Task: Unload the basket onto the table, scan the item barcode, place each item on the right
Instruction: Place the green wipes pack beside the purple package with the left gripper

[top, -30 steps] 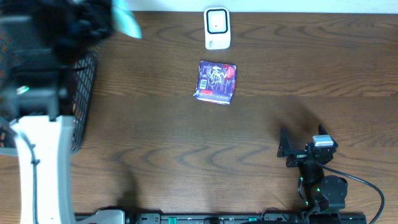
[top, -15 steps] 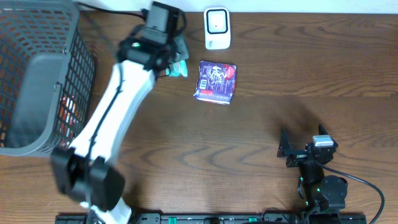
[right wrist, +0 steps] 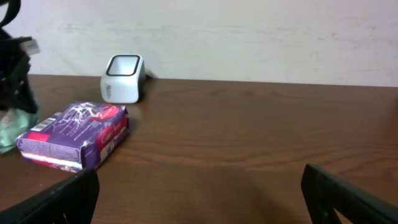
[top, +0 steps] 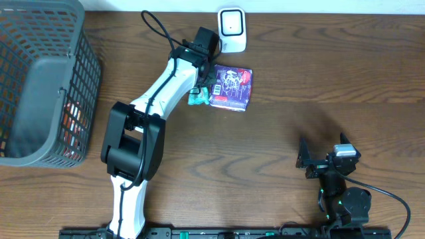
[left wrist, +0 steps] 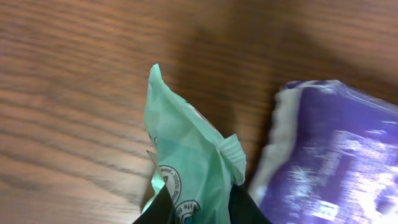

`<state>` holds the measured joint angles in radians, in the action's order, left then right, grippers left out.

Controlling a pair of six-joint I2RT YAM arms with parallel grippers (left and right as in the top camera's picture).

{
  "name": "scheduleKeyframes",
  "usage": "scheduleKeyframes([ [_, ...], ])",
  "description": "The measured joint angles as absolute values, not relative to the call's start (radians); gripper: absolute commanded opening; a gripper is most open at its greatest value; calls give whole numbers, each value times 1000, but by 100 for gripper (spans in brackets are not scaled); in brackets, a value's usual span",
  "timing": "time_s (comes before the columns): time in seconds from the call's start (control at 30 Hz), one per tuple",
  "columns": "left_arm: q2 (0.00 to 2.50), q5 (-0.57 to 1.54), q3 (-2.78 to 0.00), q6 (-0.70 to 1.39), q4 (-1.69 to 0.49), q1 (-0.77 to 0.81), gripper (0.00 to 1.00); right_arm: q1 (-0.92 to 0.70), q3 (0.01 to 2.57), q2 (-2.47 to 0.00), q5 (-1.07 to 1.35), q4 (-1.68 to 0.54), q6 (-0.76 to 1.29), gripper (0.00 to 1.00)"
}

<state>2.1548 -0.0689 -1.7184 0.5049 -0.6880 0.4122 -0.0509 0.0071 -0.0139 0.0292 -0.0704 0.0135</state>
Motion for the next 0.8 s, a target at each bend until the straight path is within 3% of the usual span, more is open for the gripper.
scheduleKeyframes([
  [0.47,2154,-6,-1718,487,-653,509,44,-51,7,-14,29,-70,14,99],
  [0.8,2019,-6,-1721,364,-641,448,60,-51,7,-14,29,-71,14,99],
])
